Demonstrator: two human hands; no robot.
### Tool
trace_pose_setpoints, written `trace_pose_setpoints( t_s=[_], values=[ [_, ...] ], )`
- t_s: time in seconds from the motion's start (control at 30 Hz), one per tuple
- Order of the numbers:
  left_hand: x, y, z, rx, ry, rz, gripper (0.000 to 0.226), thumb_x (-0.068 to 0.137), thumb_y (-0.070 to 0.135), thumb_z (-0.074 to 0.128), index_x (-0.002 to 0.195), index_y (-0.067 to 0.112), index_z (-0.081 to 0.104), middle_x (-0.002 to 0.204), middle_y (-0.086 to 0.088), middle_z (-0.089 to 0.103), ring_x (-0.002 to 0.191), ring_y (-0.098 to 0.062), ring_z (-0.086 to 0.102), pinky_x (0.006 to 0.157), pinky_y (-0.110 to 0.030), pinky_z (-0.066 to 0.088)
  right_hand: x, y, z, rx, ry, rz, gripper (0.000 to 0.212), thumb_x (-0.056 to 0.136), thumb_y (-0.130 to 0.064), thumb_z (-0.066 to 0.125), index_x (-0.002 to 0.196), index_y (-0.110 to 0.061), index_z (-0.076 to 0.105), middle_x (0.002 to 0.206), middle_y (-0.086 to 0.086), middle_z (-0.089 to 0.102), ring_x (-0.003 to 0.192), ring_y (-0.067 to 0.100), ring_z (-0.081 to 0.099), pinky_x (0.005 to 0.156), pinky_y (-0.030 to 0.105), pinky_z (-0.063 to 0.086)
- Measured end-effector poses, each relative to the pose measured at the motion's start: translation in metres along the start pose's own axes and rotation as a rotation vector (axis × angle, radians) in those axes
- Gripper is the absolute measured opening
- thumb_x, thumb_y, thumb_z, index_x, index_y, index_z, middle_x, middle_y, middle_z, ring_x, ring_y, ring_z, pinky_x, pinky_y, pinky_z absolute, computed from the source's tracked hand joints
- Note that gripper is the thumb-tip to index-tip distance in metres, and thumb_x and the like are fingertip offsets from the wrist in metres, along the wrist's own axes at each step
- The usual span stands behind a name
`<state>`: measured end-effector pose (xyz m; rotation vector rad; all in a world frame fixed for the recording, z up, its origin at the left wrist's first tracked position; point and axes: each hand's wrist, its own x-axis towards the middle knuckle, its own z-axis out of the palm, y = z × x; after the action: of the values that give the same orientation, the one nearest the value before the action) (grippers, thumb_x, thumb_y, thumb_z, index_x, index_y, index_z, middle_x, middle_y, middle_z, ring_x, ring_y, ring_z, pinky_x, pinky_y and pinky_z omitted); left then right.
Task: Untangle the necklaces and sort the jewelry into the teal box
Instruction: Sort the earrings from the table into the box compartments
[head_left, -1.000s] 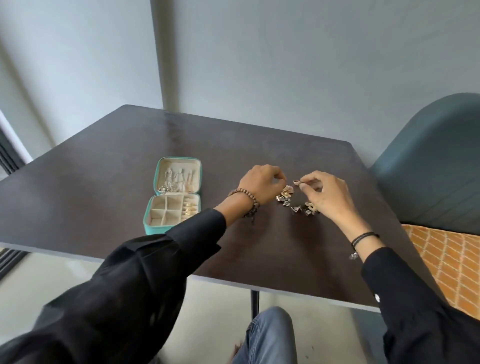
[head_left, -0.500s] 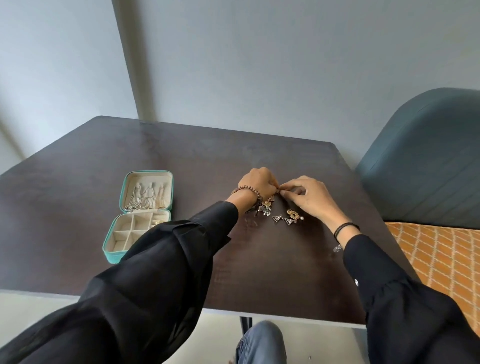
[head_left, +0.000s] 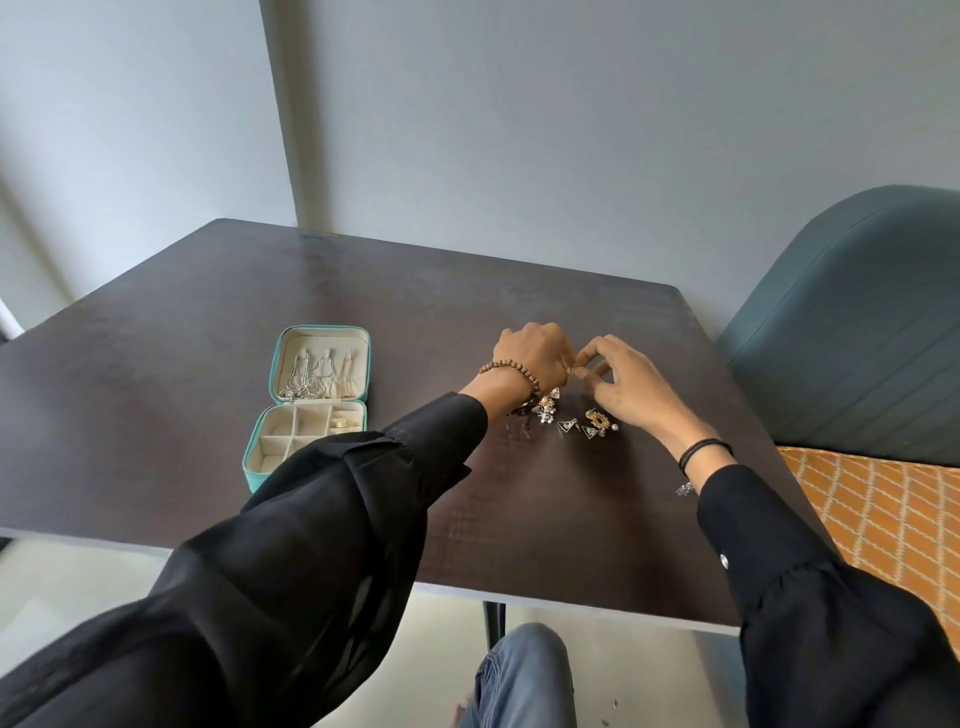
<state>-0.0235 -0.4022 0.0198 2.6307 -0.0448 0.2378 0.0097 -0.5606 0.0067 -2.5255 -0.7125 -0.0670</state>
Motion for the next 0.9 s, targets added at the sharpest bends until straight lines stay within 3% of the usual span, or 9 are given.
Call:
trace_pose_setpoints(
  t_s=[0.1, 0.23, 0.43, 0.63, 0.77, 0.9],
  values=[
    [-0.015, -0.003, -0.011, -0.016, 0.052, 0.046, 0.016, 0.088, 0.016, 0.066, 0.098, 0.023, 0.076, 0.103, 0.004, 0.075, 0.101, -0.019, 0.068, 0.100, -0.042, 0.046, -0.010, -0.017, -0.006, 0.058, 0.024, 0.004, 0.002, 0.099, -0.019, 0.063, 0.100, -0.018, 0.062, 0.108, -0.003, 0.062, 0.087, 0.012, 0.063, 0.063, 0.013, 0.040],
    [-0.045, -0.011, -0.023, -0.108, 0.073, 0.048, 0.013, 0.091, 0.021, 0.067, 0.102, 0.018, 0.072, 0.105, 0.001, 0.074, 0.104, -0.020, 0.066, 0.096, -0.040, 0.048, -0.033, -0.044, -0.011, 0.253, 0.033, 0.066, 0.002, 0.099, -0.021, 0.063, 0.099, -0.020, 0.065, 0.095, -0.004, 0.074, 0.067, 0.015, 0.072, 0.063, 0.022, 0.051],
    [-0.106, -0.026, -0.038, -0.368, 0.119, 0.038, 0.012, 0.093, 0.024, 0.067, 0.100, 0.015, 0.069, 0.093, 0.003, 0.073, 0.091, -0.014, 0.068, 0.085, -0.032, 0.053, -0.073, -0.079, -0.008, 0.578, 0.020, -0.023, 0.007, 0.098, -0.016, 0.068, 0.103, -0.015, 0.072, 0.092, -0.001, 0.079, 0.085, 0.011, 0.074, 0.081, 0.025, 0.056],
    [-0.160, -0.027, -0.057, -0.537, 0.231, 0.073, 0.009, 0.094, 0.020, 0.066, 0.097, 0.011, 0.068, 0.078, 0.010, 0.070, 0.071, -0.002, 0.068, 0.069, -0.008, 0.047, -0.106, -0.115, -0.005, 0.676, 0.039, -0.114, 0.017, 0.096, -0.017, 0.071, 0.112, -0.016, 0.075, 0.099, 0.000, 0.079, 0.094, 0.016, 0.076, 0.095, 0.034, 0.058],
    [-0.183, -0.030, -0.062, -0.663, 0.253, 0.079, 0.007, 0.093, 0.014, 0.066, 0.098, 0.010, 0.066, 0.085, 0.002, 0.071, 0.075, -0.004, 0.070, 0.070, -0.011, 0.051, -0.119, -0.128, -0.005, 0.697, 0.032, -0.139, 0.021, 0.092, -0.015, 0.075, 0.114, -0.016, 0.075, 0.105, -0.003, 0.078, 0.102, 0.012, 0.073, 0.099, 0.031, 0.056],
    [-0.195, -0.033, -0.064, -0.681, 0.296, 0.094, 0.005, 0.094, 0.011, 0.065, 0.099, 0.010, 0.067, 0.087, -0.003, 0.073, 0.079, -0.008, 0.072, 0.075, -0.017, 0.056, -0.130, -0.140, -0.004, 0.707, 0.022, -0.161, 0.026, 0.089, -0.010, 0.077, 0.115, -0.012, 0.073, 0.100, -0.002, 0.079, 0.099, 0.011, 0.074, 0.092, 0.024, 0.057]
  ],
)
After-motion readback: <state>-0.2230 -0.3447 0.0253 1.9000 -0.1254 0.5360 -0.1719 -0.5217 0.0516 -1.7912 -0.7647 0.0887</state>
